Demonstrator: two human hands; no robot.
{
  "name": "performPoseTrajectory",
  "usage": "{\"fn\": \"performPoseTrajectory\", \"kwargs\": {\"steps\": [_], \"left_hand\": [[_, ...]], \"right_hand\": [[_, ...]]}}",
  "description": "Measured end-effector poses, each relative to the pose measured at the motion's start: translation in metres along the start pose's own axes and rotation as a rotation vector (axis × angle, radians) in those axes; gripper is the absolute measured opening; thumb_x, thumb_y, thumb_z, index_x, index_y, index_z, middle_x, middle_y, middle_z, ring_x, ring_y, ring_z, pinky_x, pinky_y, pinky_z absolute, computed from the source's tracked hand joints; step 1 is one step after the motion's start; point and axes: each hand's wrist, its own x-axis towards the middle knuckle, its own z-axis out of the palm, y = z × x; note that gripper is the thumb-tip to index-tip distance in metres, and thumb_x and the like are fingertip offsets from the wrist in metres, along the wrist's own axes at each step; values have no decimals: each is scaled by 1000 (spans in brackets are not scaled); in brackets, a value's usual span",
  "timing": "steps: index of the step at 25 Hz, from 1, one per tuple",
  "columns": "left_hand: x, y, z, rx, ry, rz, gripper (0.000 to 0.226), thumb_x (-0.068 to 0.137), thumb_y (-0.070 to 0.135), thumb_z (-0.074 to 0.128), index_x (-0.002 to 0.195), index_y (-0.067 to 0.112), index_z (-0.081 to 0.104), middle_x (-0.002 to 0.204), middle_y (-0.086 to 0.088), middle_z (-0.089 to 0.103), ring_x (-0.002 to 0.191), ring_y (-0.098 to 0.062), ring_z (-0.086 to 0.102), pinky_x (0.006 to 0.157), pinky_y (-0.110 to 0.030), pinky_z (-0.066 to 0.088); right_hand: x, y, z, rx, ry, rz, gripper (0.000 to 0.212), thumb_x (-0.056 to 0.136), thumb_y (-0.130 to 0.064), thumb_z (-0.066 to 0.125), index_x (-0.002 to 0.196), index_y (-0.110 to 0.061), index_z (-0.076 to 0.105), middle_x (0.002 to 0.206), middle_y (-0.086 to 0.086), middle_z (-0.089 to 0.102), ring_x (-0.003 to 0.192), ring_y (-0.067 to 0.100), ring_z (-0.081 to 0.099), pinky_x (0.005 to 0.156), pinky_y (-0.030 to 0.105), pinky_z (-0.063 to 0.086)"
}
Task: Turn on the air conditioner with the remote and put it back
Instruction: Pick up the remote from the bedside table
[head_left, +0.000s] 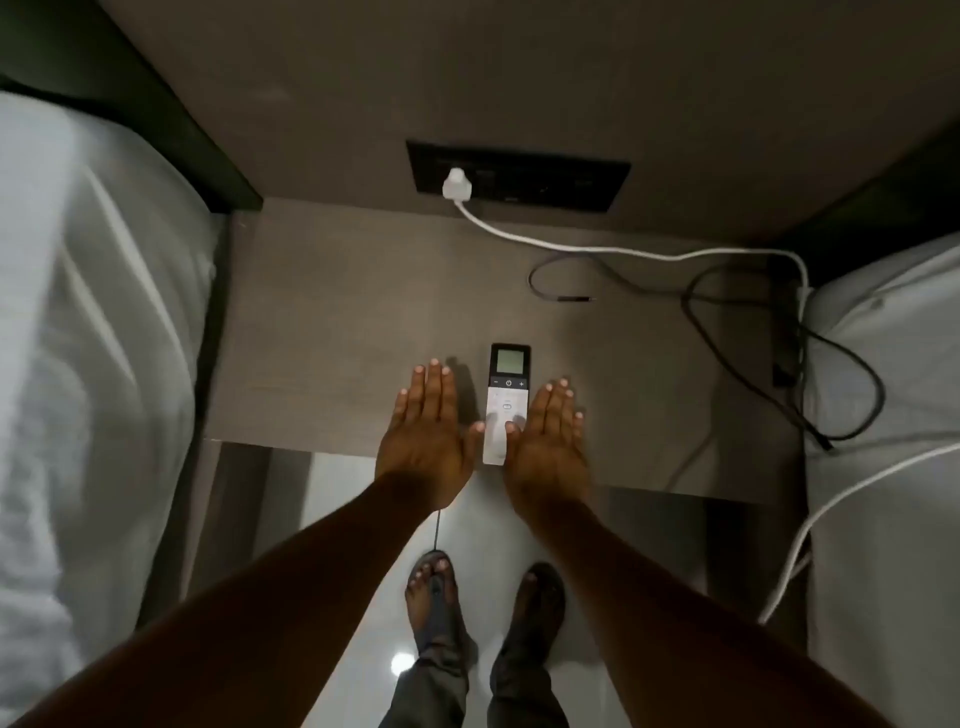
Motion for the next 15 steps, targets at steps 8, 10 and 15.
{"fn": "performPoseTrajectory", "kwargs": {"steps": [8,10,15], "left_hand": [[35,25,39,-498,154,-187,24,89,34,64,105,18,55,113,-9,59,102,-23,60,68,-5,39],[44,27,42,-546,153,-199,9,90,24,64,94,17,61,105,-7,67,101,-22,65,58,0,36],[48,39,36,-664,140,-316,16,97,15,54,101,10,69,109,-9,72,105,-26,67,78,-15,44]], "right_hand": [[22,0,23,113,-67,149,71,102,-47,28,158,-7,9,165,14,11,152,33,11,123,43,16],[28,-2,19,116,-65,168,73,100,-47,40,157,-8,15,161,14,24,147,33,24,119,41,25],[32,-13,8,282,-177,188,64,102,-34,48,154,-6,23,158,17,24,144,35,31,109,45,44]]}}
